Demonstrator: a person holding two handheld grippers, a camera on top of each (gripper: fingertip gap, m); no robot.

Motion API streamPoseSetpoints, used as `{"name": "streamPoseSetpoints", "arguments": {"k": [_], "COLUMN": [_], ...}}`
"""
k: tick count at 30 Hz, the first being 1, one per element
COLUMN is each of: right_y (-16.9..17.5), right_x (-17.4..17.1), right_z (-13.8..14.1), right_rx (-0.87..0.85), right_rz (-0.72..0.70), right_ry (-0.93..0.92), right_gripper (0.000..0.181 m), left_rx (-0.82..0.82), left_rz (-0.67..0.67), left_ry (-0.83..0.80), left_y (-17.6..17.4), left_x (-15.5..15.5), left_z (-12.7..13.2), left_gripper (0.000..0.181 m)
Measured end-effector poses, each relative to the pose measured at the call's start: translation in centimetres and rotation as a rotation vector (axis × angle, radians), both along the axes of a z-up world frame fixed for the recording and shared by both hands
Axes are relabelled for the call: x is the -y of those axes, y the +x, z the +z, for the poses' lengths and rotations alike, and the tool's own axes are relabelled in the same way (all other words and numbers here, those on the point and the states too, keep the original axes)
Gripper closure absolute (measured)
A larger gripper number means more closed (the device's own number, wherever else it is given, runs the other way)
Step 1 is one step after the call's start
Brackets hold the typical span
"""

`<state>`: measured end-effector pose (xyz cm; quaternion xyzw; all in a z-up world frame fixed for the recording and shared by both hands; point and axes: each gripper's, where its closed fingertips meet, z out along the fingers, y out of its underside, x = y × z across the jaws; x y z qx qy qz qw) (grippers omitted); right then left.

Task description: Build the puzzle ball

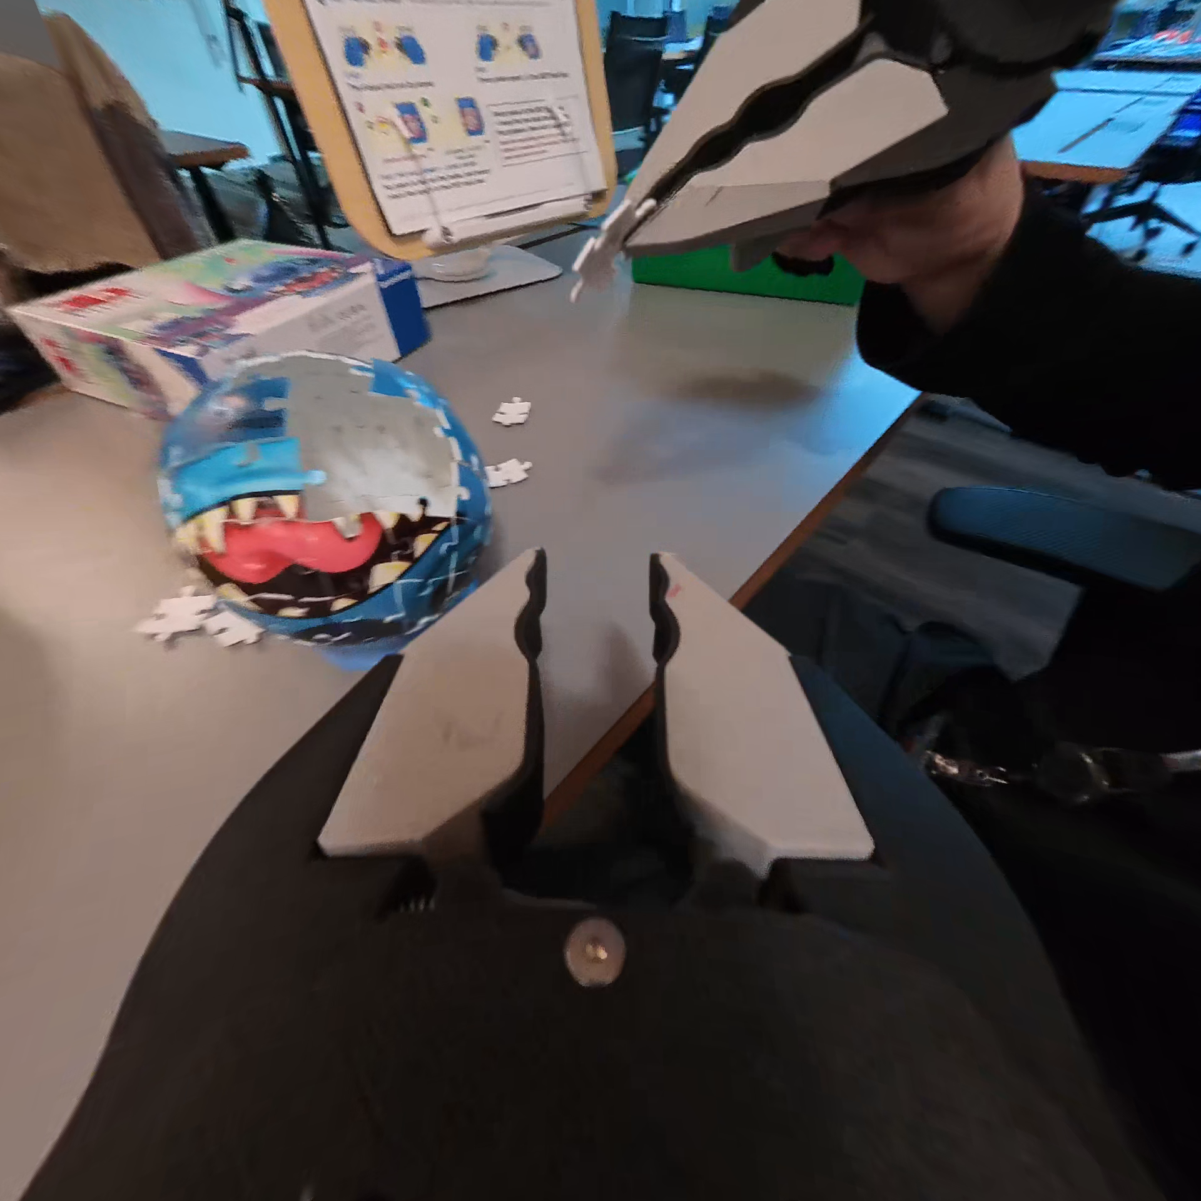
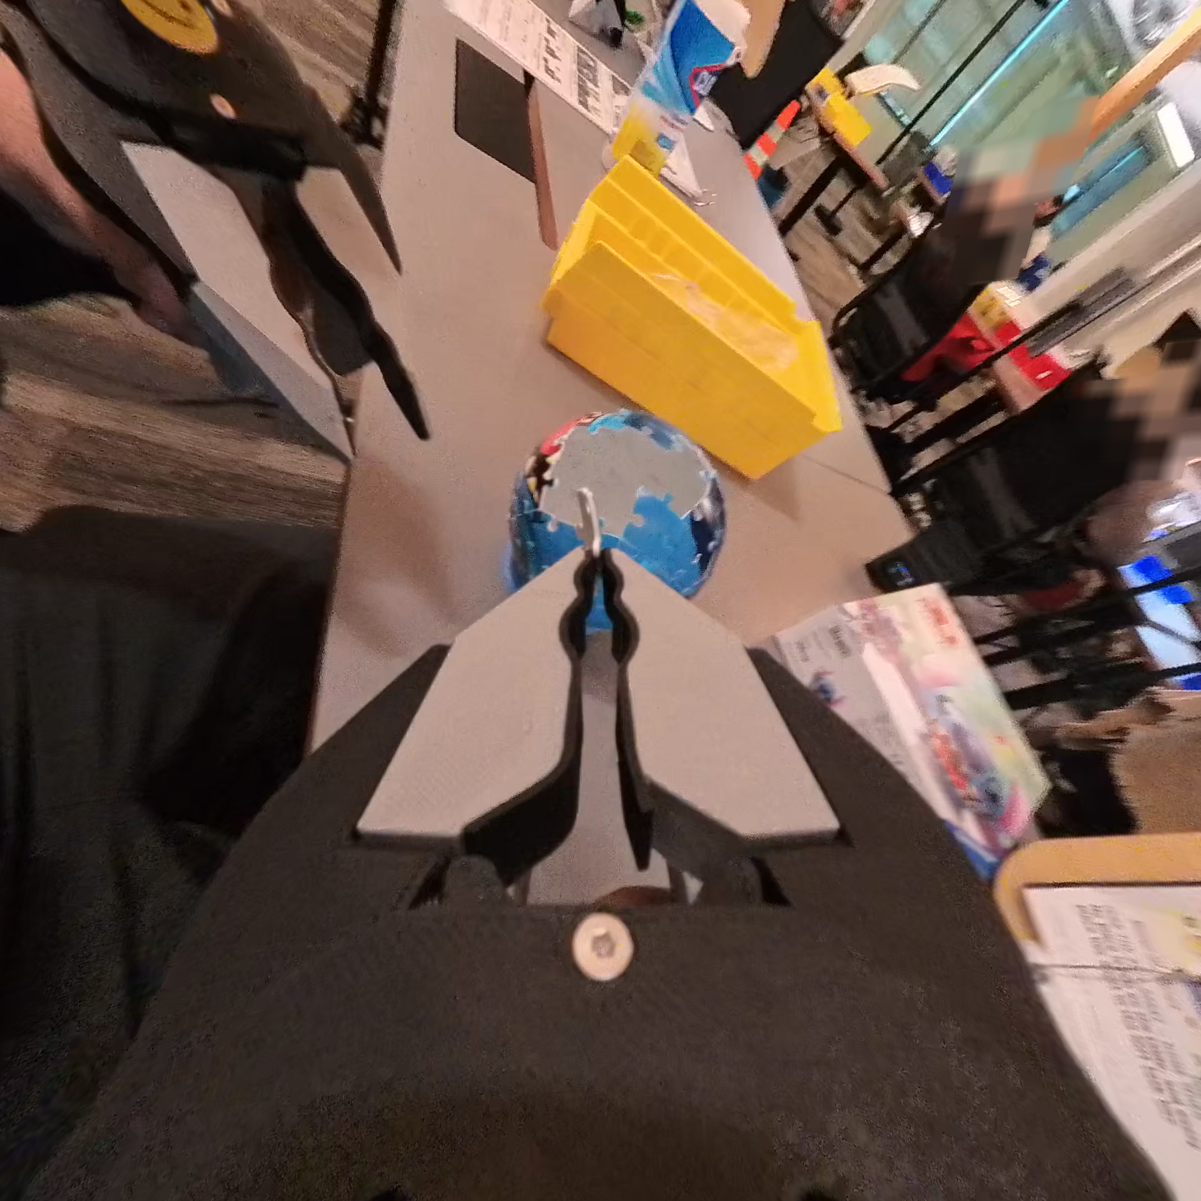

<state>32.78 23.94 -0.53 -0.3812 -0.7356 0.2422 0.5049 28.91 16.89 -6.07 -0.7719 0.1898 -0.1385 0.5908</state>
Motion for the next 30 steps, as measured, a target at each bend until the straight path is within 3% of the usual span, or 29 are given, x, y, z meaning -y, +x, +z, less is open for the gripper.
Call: {"name": "streamPoseSetpoints", "arguments": {"k": [3,7,15,23,30], "right_y": [-1.7,-4.4,-9.8,-11.4,-12.3], "right_x": [-0.8,-1.3,-4.4,-4.3,-5.4], "right_z": [1.7,2.7,0.3,-1.7,-1.7], "right_rx": [-0.082,-0.105,-0.088,-0.083,-0.077], "right_rz": [-0.052,0.042,0.263,0.412,0.387], "right_ry": [0.261,0.437,0.747,0.812,0.772], "right_gripper": [0.181,0.181,0.181,0.181,0.181], "left_rx": [0.018,0.077,0.194,0.2,0.157], "left_rz": [0.024,0.027,0.011,0.0,-0.046], "left_ry": [-0.002,0.023,0.011,-0.011,-0.003], "left_y": [-1.8,-4.8,-11.3,-12.9,-11.9], "left_x": [0.7,0.5,-4.1,-6.6,-7.3], "left_z": [1.0,2.0,2.4,1.6,2.3], "left_gripper": [0.146,0.144,0.143,0.144,0.144]}}
